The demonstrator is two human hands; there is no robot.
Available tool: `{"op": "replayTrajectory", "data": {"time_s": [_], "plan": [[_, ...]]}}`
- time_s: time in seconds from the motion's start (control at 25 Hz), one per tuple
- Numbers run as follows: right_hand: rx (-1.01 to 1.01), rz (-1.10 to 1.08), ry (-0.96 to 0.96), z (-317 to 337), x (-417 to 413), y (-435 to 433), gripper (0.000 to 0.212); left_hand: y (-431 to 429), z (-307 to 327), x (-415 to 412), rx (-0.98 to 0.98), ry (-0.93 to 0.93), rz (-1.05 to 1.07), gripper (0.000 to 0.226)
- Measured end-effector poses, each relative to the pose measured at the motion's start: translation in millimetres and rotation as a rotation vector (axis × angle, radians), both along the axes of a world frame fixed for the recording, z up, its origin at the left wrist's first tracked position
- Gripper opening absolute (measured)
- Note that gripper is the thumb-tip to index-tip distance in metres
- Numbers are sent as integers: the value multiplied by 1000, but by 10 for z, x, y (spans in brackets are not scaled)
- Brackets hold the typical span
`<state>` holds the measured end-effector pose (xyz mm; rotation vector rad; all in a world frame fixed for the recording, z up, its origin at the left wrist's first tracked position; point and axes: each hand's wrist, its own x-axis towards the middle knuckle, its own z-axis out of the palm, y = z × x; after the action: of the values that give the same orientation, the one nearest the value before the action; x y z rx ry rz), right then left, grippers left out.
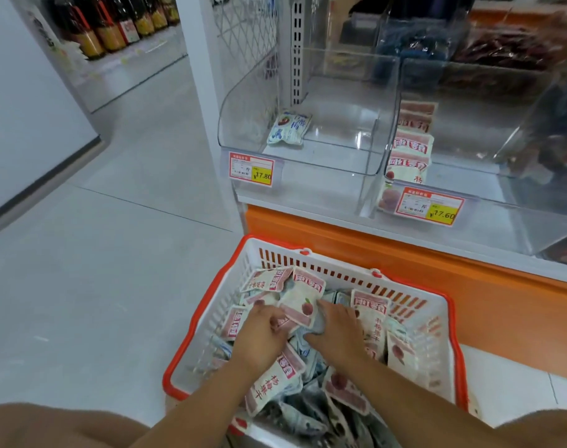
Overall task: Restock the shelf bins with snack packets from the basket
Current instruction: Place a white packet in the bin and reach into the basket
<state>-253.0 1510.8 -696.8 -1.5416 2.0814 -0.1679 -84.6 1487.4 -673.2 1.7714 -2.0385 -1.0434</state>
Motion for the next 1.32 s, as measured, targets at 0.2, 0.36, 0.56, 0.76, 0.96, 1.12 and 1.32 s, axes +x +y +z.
{"op": "replayTrajectory", "data": {"time_s": [0.2, 0.36, 0.56, 0.76, 0.96, 1.12, 1.32], "plan": [[154, -390, -499, 333, -31, -171, 59, -62, 222, -43, 130, 142, 95, 21], [-56, -486, -528, 713, -216, -106, 31, -59, 481, -198, 394, 447, 224, 18], [-506, 147, -245, 853, -6, 417, 18, 49, 677, -395, 787, 926, 257, 36], [-525, -249, -573, 1121, 16, 460, 16, 19, 826, -256, 758, 1035, 253, 30], [-169, -452, -887, 1526, 7, 315, 36, -20, 1138, -176, 732, 1025, 139, 28], [-218, -383, -1058, 1632, 72, 204, 34, -150, 1371, -105, 636, 999, 119, 29], [-271, -200, -857, 1930, 74, -44, 20, -362, 1871, 1, 468, 906, 69, 25]]}}
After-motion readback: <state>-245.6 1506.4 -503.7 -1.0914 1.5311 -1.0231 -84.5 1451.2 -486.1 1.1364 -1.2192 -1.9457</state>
